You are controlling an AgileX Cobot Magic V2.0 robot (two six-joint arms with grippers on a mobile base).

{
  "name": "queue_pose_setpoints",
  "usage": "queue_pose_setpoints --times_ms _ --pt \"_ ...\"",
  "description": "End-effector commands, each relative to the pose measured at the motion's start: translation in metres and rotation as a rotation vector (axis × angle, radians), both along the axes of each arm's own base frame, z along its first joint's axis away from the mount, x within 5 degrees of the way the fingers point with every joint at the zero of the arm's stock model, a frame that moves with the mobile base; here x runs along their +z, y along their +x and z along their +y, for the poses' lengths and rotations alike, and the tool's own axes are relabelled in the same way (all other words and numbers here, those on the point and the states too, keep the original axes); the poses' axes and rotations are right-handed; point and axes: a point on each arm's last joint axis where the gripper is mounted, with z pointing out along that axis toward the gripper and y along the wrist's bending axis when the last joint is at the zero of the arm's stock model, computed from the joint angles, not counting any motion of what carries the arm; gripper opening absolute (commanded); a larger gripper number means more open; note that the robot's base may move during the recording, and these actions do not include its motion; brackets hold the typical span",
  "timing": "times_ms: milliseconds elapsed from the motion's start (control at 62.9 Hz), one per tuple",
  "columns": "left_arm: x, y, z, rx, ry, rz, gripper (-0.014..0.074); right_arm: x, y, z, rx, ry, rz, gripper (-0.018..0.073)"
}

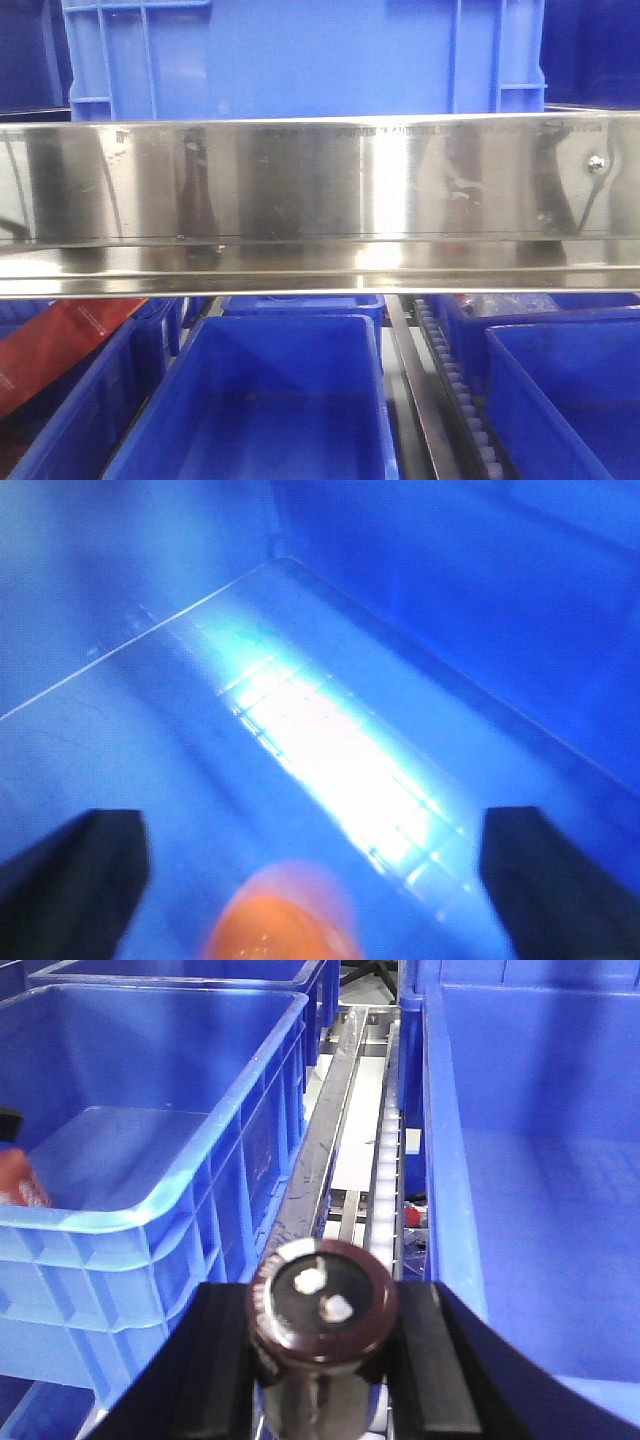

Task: Place cylindrical capacitor in blue bin on shelf
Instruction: 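Open the left gripper to drop the orange cylinder into the bin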

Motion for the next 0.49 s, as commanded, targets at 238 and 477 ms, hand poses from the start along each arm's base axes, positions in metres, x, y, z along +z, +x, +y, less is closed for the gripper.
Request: queue_pose_setpoints --times_ms 238,477 --pt "0.095 -0.080 0.038 0.007 -0.055 -0.164 0.0012 0.005 -0.001 0.000 -0.003 0.001 -0.039 -0.0162" --pt "0.121 -0.135 0.081 0.113 -0.098 -0.148 -0.0111 0.005 -0.001 0.000 -0.003 0.000 -0.035 -0.0162"
